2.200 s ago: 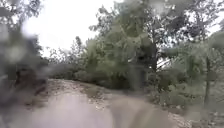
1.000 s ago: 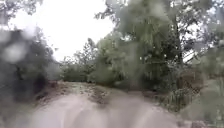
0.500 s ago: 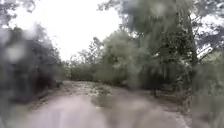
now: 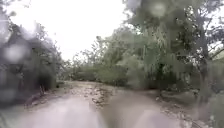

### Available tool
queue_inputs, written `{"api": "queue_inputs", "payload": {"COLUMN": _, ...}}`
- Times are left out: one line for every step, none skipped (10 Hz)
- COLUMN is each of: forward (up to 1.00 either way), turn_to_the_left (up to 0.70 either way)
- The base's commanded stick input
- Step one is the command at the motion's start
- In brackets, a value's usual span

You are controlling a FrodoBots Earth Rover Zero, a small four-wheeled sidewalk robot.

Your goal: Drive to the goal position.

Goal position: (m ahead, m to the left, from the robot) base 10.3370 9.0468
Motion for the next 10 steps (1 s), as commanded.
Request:
{"api": "queue_inputs", "payload": {"forward": 0.70, "turn_to_the_left": 0.00}}
{"api": "queue_inputs", "payload": {"forward": 0.70, "turn_to_the_left": 0.00}}
{"api": "queue_inputs", "payload": {"forward": 0.70, "turn_to_the_left": 0.00}}
{"api": "queue_inputs", "payload": {"forward": 0.70, "turn_to_the_left": 0.00}}
{"api": "queue_inputs", "payload": {"forward": 0.70, "turn_to_the_left": 0.00}}
{"api": "queue_inputs", "payload": {"forward": 0.70, "turn_to_the_left": 0.00}}
{"api": "queue_inputs", "payload": {"forward": 0.70, "turn_to_the_left": 0.00}}
{"api": "queue_inputs", "payload": {"forward": 0.70, "turn_to_the_left": 0.00}}
{"api": "queue_inputs", "payload": {"forward": 0.70, "turn_to_the_left": 0.00}}
{"api": "queue_inputs", "payload": {"forward": 0.70, "turn_to_the_left": 0.08}}
